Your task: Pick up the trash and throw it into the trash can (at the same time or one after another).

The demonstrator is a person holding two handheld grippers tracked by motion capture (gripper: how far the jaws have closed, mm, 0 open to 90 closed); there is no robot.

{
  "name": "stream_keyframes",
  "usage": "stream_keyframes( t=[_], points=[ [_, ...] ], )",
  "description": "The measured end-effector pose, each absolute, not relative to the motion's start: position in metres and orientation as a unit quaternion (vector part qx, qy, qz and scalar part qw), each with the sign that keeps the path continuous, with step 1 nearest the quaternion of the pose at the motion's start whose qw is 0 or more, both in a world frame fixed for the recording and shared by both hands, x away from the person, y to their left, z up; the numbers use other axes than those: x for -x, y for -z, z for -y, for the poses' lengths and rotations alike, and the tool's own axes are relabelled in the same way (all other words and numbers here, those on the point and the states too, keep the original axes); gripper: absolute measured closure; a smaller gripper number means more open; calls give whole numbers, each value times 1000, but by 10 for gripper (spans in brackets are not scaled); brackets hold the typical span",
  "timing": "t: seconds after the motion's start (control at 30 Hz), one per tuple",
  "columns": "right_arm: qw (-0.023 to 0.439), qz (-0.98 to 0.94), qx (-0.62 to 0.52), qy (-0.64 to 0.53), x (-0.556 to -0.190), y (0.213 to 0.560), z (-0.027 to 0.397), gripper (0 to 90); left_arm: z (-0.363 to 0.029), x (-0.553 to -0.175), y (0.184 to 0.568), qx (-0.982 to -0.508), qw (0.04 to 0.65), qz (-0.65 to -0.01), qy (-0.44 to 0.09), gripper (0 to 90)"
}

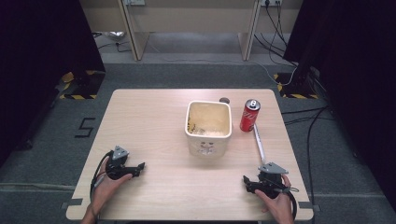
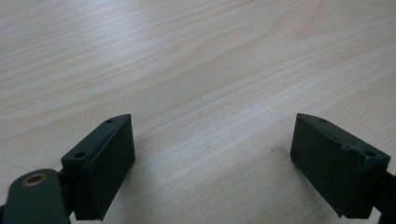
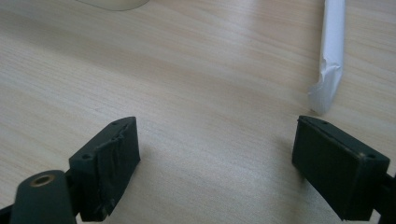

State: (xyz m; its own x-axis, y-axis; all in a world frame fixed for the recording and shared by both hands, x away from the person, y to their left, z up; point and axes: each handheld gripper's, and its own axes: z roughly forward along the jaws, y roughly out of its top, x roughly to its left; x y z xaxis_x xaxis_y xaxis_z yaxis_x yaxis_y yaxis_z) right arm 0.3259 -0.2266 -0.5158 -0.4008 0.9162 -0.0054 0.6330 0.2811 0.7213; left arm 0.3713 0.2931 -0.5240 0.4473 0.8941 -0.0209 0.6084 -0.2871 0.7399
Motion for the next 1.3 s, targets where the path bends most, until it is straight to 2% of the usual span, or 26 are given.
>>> stream_keyframes(
  t=[0.57,1.03,1.3],
  points=[
    [248,-760,-496,-338,-330,501,237,152,-293,-371,524,-775,350,-484,-205,129],
    [283,-744,-503,-337,-355,472,250,170,-293,-371,524,-775,350,-484,-205,129],
    [288,-735,-511,-340,-376,465,256,258,-293,-371,524,-775,350,-484,-205,130]
  ],
)
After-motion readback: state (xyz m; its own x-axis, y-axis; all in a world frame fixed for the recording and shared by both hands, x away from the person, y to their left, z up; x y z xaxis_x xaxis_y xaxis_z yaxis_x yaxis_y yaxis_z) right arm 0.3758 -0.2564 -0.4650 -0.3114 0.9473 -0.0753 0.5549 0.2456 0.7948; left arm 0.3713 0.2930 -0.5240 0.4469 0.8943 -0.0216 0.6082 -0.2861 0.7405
